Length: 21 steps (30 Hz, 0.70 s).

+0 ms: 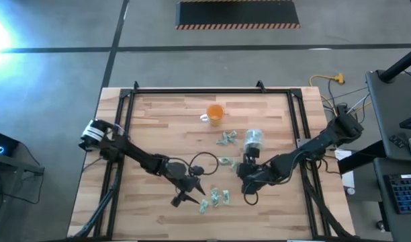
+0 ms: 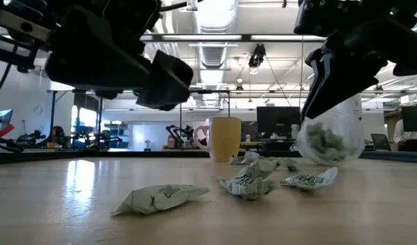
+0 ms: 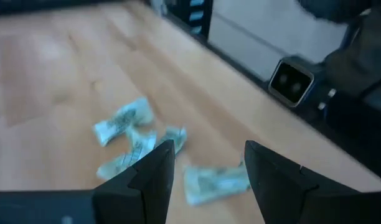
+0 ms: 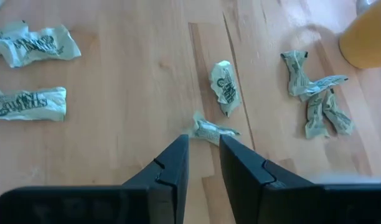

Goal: Pick and place Stevia / Truvia into bins
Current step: Adjust the transparent container

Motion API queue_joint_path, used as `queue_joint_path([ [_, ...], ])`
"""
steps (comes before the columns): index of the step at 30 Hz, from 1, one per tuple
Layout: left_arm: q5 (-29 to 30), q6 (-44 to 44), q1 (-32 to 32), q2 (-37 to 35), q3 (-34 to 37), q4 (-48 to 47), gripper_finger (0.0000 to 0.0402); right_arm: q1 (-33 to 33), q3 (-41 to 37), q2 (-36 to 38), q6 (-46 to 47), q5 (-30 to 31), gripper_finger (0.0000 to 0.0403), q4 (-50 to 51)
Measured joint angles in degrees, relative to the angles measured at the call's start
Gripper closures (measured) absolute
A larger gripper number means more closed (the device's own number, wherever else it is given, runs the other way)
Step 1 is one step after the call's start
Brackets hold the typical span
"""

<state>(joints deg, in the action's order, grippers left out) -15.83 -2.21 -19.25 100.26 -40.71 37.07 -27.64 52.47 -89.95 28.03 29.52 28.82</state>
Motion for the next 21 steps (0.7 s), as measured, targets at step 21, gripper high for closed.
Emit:
queue_joint_path([
  [21,10.43,-3.14,-0.09,-11.44,0.24,-20.23,0.0224,-0.63,0.02,12.97,7.47,11.15,0.0340,15.01],
])
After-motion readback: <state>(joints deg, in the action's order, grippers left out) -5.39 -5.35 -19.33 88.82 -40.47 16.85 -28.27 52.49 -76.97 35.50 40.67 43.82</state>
